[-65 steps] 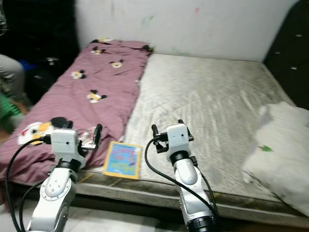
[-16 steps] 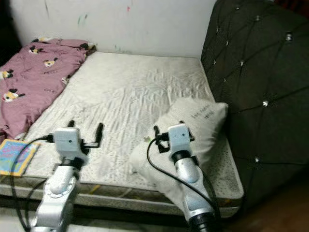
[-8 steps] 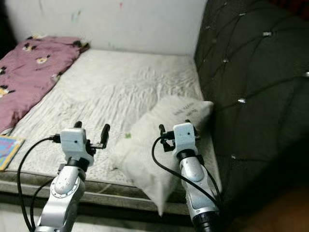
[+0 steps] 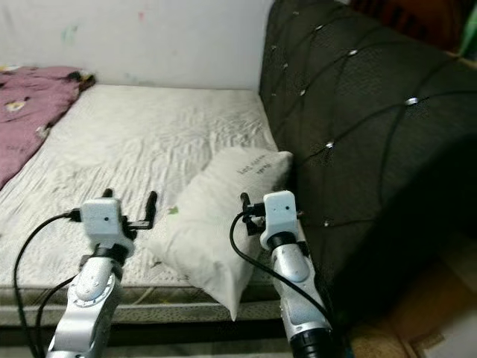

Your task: Clean up the room

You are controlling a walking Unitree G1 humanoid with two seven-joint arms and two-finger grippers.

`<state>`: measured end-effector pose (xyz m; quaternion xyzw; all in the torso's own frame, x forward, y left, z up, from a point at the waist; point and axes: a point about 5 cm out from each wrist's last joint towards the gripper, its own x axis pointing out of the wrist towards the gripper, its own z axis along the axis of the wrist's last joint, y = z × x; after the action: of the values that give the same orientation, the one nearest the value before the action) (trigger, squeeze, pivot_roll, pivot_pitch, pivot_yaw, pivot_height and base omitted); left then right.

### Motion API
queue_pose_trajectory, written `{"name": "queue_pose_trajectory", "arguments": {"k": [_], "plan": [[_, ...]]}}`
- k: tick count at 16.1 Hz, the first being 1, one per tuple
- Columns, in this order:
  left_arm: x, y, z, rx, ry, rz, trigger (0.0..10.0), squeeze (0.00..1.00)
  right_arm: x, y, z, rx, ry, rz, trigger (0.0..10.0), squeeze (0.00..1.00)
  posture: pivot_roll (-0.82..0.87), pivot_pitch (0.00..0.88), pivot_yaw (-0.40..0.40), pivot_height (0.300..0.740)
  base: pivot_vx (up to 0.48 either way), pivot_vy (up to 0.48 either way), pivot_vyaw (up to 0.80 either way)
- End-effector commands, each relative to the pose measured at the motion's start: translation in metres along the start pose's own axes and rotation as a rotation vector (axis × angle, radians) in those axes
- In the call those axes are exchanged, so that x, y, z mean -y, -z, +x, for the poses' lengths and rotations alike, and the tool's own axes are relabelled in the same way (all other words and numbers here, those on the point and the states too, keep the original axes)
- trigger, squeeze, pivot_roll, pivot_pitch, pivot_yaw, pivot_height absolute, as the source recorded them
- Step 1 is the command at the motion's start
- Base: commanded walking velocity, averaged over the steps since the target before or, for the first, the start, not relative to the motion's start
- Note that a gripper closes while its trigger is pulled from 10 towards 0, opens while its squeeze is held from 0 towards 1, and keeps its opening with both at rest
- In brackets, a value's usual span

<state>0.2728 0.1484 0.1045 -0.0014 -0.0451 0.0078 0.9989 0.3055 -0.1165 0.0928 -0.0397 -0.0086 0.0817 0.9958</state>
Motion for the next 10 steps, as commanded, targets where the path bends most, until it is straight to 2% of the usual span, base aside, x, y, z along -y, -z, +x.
{"name": "queue_pose_trajectory", "arguments": {"k": [1,6,10], "plan": [[-0.0009,-0.0030,0.0012,0.003,-0.006,-0.005,10.0,0.00,0.0035,-0.0047,0.0053,0.008,0.012,0.004,10.0,0.00,0.02,0.000,-0.012,0.740,0.000,0.000,0.00],[0.0021,-0.0094,0.0000,0.033,0.041,-0.032,10.0,0.00,0.0109,-0.0076,0.0105,0.015,0.052,0.003,10.0,0.00,0.02,0.019,-0.008,0.740,0.000,0.000,0.00],[0.0042,-0.0114,0.0022,0.038,0.059,-0.040,10.0,0.00,0.0123,-0.0097,0.0141,0.022,0.058,-0.003,10.0,0.00,0.02,0.030,-0.009,0.740,0.298,0.000,0.00]]}}
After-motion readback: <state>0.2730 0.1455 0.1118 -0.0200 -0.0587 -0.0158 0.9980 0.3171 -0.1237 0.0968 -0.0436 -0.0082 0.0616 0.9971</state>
